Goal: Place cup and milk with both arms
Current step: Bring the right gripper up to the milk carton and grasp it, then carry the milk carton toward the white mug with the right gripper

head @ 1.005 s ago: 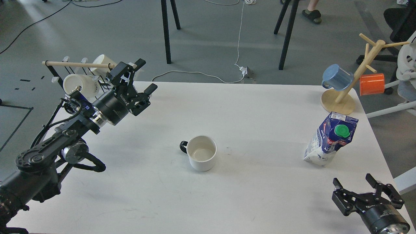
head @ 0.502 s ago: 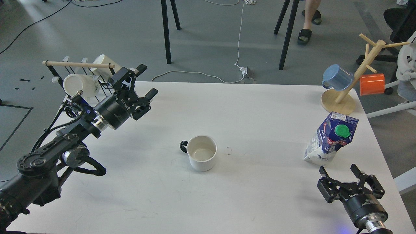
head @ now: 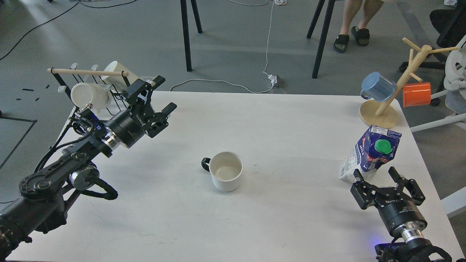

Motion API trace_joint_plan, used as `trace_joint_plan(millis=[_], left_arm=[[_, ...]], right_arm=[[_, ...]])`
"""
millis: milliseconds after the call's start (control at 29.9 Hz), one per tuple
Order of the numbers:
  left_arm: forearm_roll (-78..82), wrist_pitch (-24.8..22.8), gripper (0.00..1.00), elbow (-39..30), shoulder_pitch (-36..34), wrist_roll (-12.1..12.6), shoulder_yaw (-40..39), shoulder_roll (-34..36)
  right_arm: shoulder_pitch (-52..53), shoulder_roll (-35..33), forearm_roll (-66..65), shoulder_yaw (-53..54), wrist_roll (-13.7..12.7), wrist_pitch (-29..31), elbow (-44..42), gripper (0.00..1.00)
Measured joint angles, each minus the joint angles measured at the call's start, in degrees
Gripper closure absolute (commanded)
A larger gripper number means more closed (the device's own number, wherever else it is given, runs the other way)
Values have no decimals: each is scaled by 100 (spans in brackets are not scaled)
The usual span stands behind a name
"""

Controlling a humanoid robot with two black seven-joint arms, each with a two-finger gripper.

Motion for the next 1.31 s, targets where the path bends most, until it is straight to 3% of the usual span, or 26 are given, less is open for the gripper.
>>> trace_joint_plan(millis=[569,670,770,837,1072,1306], left_arm=[[65,0,2,2,92,0,0,-11],[79,0,2,8,99,0,10,-9],[80,0,2,9,115,0,24,-9],[80,0,2,9,119,0,32,-12],[150,0,2,9,135,0,38,-15],[163,0,2,14,161,0,36,-12]], right_arm=[[395,385,15,42,89,0,-195,6],[396,397,18,129,149,0,-194,15],[386,398,18,169,164,0,-192,36],[383,398,18,173,166,0,-189,44],[381,398,-7,175,166,0,-179,62],[374,398,-51,158,166,0,-159,64]])
